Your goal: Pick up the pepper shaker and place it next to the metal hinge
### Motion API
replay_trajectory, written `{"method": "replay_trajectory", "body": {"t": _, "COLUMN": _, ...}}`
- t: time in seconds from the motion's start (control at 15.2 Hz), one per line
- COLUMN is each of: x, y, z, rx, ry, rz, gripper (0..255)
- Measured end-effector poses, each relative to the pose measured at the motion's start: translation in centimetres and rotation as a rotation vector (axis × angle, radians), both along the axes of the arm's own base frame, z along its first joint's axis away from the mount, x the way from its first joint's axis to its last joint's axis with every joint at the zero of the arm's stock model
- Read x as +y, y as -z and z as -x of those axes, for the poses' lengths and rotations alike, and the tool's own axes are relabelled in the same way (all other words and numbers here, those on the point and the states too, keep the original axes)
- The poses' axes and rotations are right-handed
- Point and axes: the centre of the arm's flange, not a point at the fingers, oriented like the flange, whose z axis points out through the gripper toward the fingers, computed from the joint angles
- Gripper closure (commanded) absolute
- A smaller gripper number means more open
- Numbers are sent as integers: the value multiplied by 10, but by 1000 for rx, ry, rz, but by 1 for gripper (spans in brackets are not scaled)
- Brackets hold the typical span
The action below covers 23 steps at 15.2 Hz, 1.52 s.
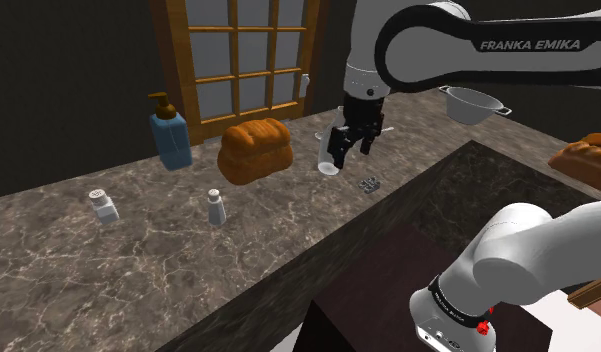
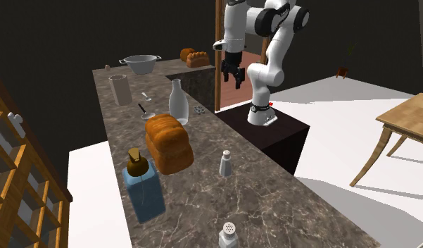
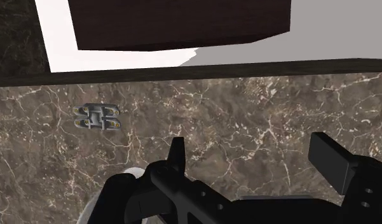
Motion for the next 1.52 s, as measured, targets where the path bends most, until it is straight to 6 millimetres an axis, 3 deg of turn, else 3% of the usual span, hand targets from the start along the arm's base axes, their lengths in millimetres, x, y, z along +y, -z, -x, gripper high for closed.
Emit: {"method": "replay_trajectory", "body": {"t": 1.52, "x": 232, "y": 108, "z": -157, "rx": -92, "ry": 77, "rz": 29, "gripper": 0}}
